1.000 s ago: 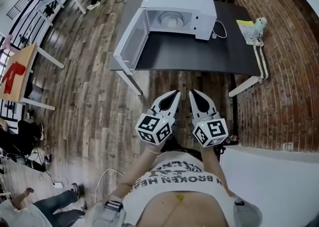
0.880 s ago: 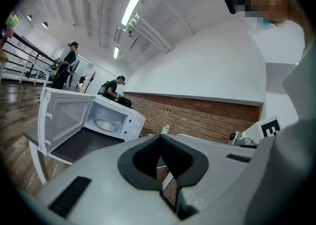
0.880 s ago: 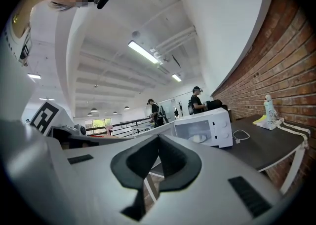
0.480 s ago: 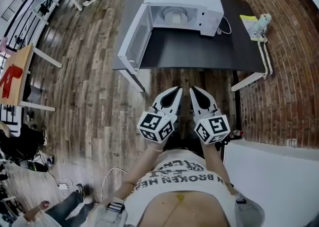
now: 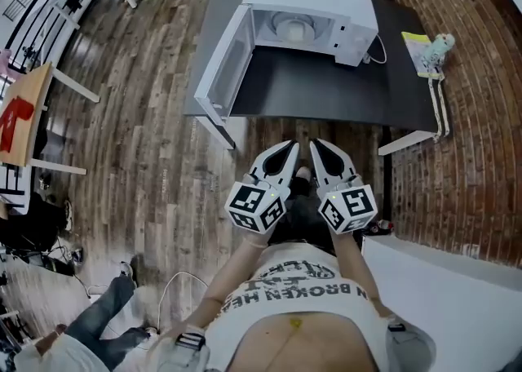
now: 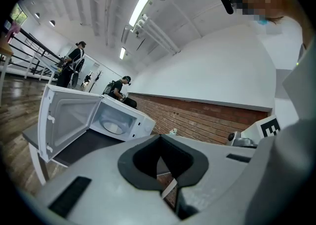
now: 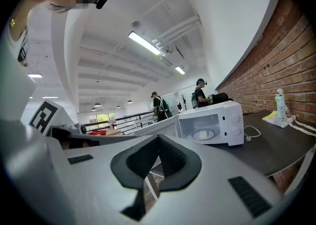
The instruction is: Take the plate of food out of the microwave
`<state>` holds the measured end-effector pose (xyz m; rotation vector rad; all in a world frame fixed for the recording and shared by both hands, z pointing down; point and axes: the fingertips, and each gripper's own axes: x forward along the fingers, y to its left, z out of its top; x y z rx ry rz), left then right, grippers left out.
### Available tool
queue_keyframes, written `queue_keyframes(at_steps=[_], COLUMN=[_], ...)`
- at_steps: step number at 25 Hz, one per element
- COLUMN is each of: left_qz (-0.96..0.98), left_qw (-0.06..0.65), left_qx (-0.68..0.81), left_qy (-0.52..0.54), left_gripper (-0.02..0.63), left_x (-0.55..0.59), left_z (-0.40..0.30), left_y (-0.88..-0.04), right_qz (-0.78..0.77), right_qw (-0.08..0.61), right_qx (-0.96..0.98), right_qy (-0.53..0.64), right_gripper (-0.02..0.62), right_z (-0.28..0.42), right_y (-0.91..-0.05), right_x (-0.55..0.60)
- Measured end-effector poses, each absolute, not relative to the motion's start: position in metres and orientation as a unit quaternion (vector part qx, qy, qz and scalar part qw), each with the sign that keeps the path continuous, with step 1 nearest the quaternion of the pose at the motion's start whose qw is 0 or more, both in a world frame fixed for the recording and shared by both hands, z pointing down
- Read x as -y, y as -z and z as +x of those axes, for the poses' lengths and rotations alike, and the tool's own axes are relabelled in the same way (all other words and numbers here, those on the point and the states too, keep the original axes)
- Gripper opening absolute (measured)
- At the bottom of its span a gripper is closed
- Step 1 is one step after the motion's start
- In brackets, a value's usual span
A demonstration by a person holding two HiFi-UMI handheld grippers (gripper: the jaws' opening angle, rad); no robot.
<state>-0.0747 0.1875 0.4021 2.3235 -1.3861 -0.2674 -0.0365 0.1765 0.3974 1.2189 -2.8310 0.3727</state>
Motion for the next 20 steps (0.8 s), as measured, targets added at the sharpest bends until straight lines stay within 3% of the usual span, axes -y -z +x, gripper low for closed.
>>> queue_keyframes(at_steps=[20], left_qz=[0.812], left_qw=[0.195], left_qx=[0.545], left_qy=[0.076], left_gripper=[0.008], left_x=[-0.015], left_z=[-0.068], left_y=[-0.393], right_qz=[0.338], right_qw=[-0.007], right_qx=[0.932], right_qy=[-0.132], right_gripper=[0.008], right_z=[-0.037], right_y=[-0.386], right_x=[0.003])
